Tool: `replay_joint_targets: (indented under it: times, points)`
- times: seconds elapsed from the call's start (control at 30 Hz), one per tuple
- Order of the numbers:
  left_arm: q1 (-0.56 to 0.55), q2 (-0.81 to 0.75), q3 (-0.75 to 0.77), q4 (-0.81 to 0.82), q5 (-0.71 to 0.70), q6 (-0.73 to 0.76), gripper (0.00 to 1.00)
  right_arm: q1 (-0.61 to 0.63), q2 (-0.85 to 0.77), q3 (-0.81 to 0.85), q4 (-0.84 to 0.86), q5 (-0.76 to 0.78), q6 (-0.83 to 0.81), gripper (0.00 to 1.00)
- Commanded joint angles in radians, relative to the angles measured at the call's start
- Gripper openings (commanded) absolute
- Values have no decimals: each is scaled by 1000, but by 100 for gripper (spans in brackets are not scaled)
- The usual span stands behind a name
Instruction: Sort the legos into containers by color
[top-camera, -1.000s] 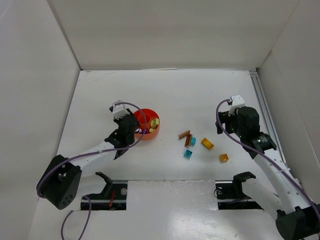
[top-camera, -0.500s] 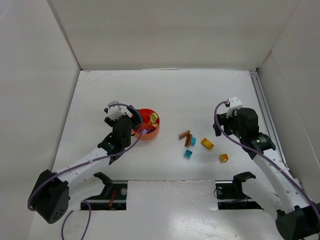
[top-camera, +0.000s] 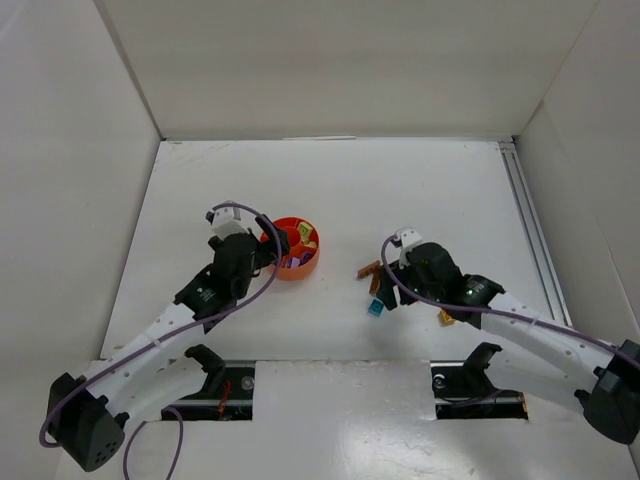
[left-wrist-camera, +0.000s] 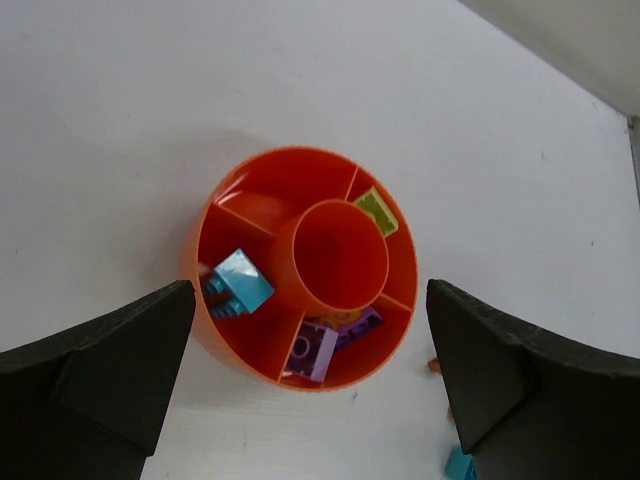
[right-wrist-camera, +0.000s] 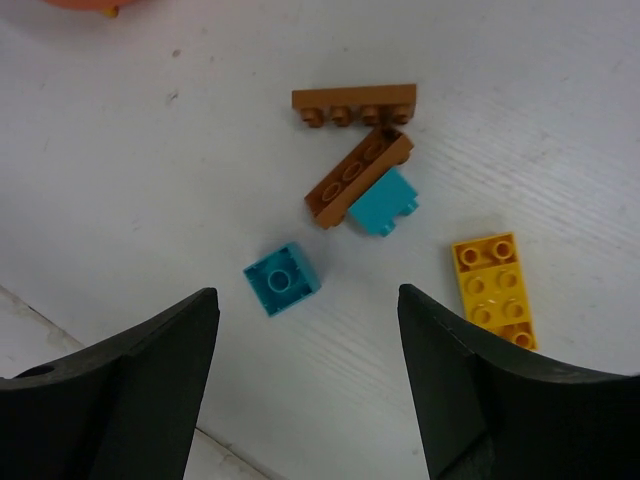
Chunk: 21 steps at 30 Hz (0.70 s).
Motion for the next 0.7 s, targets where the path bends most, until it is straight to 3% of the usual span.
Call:
replay_joint_targets:
  times: [0.0,0.23,0.6,0.67]
  points:
    - [-5,-18,45,-121,114,-33,100,79,56,-11,105,58,131,77]
    - [-5,-38,45,-181,220,-15,100,208,232,-11,157,131,131,78]
    - [-5,-92,45,-212,222,-15,100,208,399,-2,171,222,119,78]
    - [-5,-92,54,-221,211,-15,100,208,422,-2,181,222,119,72]
